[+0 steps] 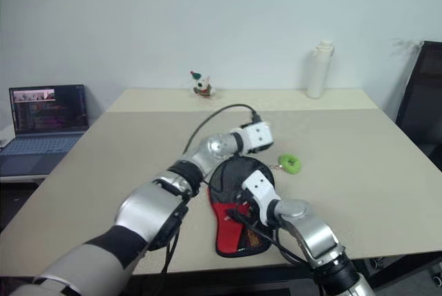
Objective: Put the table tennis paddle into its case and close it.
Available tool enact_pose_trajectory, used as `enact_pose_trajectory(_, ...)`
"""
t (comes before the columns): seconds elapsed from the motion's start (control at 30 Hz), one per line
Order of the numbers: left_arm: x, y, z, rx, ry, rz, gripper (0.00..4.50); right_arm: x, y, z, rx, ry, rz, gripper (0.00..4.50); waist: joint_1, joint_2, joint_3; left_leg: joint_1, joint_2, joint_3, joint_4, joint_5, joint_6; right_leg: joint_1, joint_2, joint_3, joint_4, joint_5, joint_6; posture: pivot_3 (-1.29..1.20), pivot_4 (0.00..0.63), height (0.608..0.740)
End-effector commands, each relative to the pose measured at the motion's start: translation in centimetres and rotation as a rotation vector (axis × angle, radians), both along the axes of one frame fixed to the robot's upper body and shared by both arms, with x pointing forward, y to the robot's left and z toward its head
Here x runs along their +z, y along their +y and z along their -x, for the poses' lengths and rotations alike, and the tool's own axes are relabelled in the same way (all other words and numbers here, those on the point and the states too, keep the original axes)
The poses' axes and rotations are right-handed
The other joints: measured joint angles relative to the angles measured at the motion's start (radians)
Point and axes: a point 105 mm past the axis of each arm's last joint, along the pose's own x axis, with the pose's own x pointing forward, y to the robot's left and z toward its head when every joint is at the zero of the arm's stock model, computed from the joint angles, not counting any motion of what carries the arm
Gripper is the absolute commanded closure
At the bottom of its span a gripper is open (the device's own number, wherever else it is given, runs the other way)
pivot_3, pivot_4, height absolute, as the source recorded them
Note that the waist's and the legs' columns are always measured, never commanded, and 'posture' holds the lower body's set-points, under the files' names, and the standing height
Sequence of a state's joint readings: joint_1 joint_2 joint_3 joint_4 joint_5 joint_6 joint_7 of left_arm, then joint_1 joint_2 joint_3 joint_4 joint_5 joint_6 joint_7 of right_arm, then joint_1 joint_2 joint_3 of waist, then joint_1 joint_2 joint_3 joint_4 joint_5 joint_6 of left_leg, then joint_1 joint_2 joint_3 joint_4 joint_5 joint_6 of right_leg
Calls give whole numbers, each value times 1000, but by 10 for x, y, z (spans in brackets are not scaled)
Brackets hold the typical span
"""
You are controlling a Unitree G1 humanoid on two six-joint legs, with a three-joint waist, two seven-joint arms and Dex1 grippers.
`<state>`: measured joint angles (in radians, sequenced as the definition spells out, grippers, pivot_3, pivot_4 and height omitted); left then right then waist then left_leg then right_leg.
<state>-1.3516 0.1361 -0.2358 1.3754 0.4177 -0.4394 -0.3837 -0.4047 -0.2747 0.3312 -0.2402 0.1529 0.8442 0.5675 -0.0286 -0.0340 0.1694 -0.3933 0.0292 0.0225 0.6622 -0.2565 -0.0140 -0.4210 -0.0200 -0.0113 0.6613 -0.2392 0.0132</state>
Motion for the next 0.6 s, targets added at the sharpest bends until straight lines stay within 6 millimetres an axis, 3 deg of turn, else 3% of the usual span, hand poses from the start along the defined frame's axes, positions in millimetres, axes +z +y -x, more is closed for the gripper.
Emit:
enact_pose_trajectory(0.03, 49, 18, -5, 21, -65, 161, 1372, 2, -6, 16, 18, 82, -35, 232, 0, 0, 0, 0, 0, 0, 0, 0, 0, 0, 0, 0, 0, 0, 0, 0, 150, 740)
enact_pose_trajectory(0.1, 60, 48, -10, 61, -42, 271, 1372, 16, -11, 21, 18, 59, -74, 232, -2, -1, 2, -1, 0, 0, 0, 0, 0, -1, 0, 0, 0, 0, 0, 0, 150, 740)
enact_pose_trajectory(0.2, 50, 77, -5, 1, 117, 395, 1372, 33, -21, 26, 6, 36, -110, 232, -5, -1, 3, -2, 1, 0, 0, 0, 0, -3, 0, 0, 1, 0, 0, 0, 150, 740)
enact_pose_trajectory(0.43, 12, 74, 36, -353, 358, 372, 1372, 65, -45, 22, -60, 40, -252, 232, 6, -2, 4, -4, 0, -3, 1, 0, 0, -2, -1, -2, 0, 0, -1, 0, 150, 740)
enact_pose_trajectory(0.6, -34, 69, 62, -469, 551, 220, 1372, 79, -73, 4, -116, -38, -203, 232, 5, -3, 4, -5, -1, -3, 2, 0, 0, -2, -1, -2, 0, 1, -1, 0, 150, 740)
